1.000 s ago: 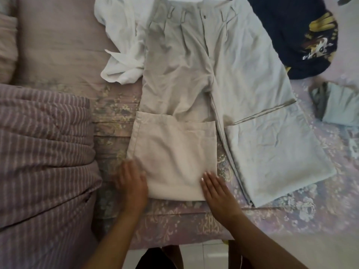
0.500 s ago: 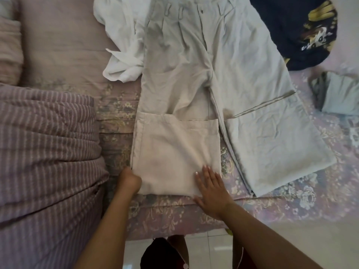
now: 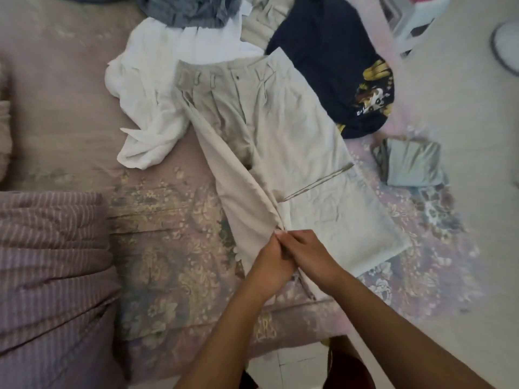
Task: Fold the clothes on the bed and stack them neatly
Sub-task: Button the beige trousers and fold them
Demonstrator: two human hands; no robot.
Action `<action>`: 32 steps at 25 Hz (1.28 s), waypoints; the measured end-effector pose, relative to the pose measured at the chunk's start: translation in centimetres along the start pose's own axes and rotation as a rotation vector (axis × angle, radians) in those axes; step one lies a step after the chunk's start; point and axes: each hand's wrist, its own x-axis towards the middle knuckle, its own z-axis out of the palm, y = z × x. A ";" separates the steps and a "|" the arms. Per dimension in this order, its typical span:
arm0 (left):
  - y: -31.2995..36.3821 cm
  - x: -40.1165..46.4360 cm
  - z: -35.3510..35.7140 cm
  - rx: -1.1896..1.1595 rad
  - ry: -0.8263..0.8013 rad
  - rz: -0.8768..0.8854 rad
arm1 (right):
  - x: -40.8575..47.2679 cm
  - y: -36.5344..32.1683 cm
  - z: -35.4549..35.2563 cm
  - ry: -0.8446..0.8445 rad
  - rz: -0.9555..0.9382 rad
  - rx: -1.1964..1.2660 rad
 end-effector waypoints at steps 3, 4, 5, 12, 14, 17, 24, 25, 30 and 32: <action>2.6 3.9 7.9 -0.041 -0.036 -0.080 | 2.6 1.6 -7.7 0.062 0.086 -0.113; 3.0 5.1 9.9 -0.033 -0.035 -0.073 | 3.6 2.3 -9.7 0.072 0.123 -0.116; 3.4 6.4 12.3 -0.005 -0.033 -0.047 | 4.7 3.2 -12.0 0.084 0.149 -0.115; 5.0 13.7 27.1 0.088 0.003 0.069 | 11.7 9.7 -26.8 0.127 0.214 -0.210; 4.6 14.3 28.7 0.062 -0.080 0.039 | 12.7 11.9 -29.0 0.099 0.223 -0.272; 1.0 13.1 25.8 0.070 0.358 -0.014 | 13.4 13.6 -29.9 -0.013 0.192 -0.428; -7.9 6.8 18.0 -0.197 0.758 -0.591 | 11.4 14.4 -29.5 0.046 0.244 -0.126; -8.1 6.3 18.3 -0.216 0.728 -0.565 | 11.1 14.5 -29.6 0.045 0.253 -0.112; -8.9 4.8 18.2 -0.124 0.955 -0.419 | 11.1 14.8 -30.0 0.076 0.225 -0.152; -9.2 5.1 18.8 -0.360 0.879 -0.450 | 11.5 15.1 -29.8 0.109 0.224 -0.191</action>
